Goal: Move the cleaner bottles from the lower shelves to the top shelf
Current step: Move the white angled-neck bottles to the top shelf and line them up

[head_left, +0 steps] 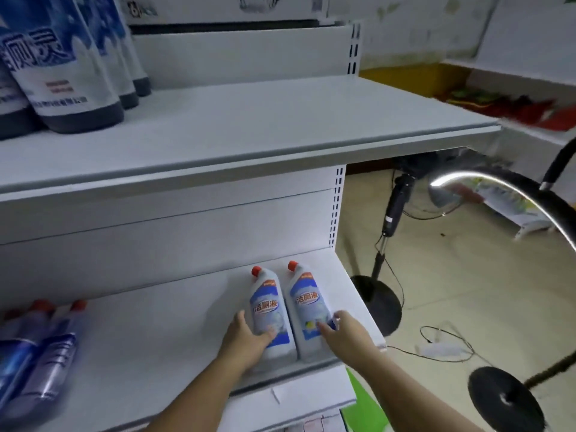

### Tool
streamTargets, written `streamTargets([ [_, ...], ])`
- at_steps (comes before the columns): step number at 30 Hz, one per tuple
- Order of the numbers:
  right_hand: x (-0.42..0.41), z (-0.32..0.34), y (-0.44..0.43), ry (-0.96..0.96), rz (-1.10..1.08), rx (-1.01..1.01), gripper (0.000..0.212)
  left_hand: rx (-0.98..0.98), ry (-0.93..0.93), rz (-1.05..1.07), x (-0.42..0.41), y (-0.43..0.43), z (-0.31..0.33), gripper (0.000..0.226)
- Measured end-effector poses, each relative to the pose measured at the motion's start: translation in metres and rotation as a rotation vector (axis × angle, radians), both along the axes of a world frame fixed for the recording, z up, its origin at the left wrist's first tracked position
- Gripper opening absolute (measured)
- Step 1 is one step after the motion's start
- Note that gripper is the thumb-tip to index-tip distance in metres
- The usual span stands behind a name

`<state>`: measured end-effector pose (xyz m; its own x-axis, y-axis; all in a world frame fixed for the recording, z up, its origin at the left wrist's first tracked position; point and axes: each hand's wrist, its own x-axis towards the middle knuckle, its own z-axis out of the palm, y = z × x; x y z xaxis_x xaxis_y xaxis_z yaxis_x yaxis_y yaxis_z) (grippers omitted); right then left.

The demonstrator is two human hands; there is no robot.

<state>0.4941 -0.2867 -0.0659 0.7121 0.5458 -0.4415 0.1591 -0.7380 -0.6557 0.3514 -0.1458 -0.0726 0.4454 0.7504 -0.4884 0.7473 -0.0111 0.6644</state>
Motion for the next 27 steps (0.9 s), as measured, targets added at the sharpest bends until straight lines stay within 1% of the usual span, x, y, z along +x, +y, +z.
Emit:
streamTargets([
  [1,0.003,-0.006,0.004,0.012,0.027,0.005,0.040,-0.016,-0.006,0.092,0.002,-0.004,-0.003,0.102],
  [3,0.004,-0.011,0.007,0.040,0.058,0.002,0.038,-0.082,-0.001,0.197,0.003,-0.007,-0.002,0.105],
  [4,0.005,-0.011,0.008,0.056,0.060,-0.007,0.038,-0.134,-0.006,0.214,0.006,-0.005,-0.001,0.100],
  [6,0.009,-0.010,0.006,0.114,0.067,-0.024,0.038,-0.219,-0.019,0.223,0.012,-0.004,0.007,0.078],
  [10,0.018,-0.009,0.011,0.244,-0.006,0.019,0.049,-0.284,-0.020,0.210,0.020,-0.003,0.015,0.049],
  [13,0.027,-0.009,0.018,0.296,0.021,0.019,0.045,-0.305,-0.064,0.261,0.027,-0.004,0.013,0.035],
  [15,0.026,-0.009,0.019,0.295,0.021,0.044,0.044,-0.329,-0.122,0.305,0.030,-0.008,0.012,0.035],
  [17,0.019,-0.011,0.018,0.239,0.011,0.083,0.047,-0.350,-0.189,0.361,0.026,-0.013,0.011,0.039],
  [19,0.009,-0.012,0.015,0.267,-0.009,0.129,0.049,-0.395,-0.272,0.408,0.011,-0.018,0.008,0.051],
  [20,0.003,-0.011,0.014,0.321,-0.022,0.158,0.048,-0.418,-0.313,0.432,-0.002,-0.021,0.009,0.057],
  [21,-0.005,-0.009,0.012,0.381,-0.028,0.191,0.047,-0.444,-0.351,0.453,-0.016,-0.023,0.012,0.058],
  [23,-0.026,-0.006,0.012,0.462,-0.013,0.265,0.047,-0.478,-0.442,0.490,-0.050,-0.025,0.020,0.053],
  [25,-0.058,0.003,0.020,0.495,0.049,0.335,0.044,-0.466,-0.526,0.509,-0.091,-0.022,0.032,0.050],
  [27,-0.098,0.016,0.035,0.468,0.140,0.379,0.037,-0.411,-0.599,0.546,-0.139,-0.015,0.047,0.050],
])
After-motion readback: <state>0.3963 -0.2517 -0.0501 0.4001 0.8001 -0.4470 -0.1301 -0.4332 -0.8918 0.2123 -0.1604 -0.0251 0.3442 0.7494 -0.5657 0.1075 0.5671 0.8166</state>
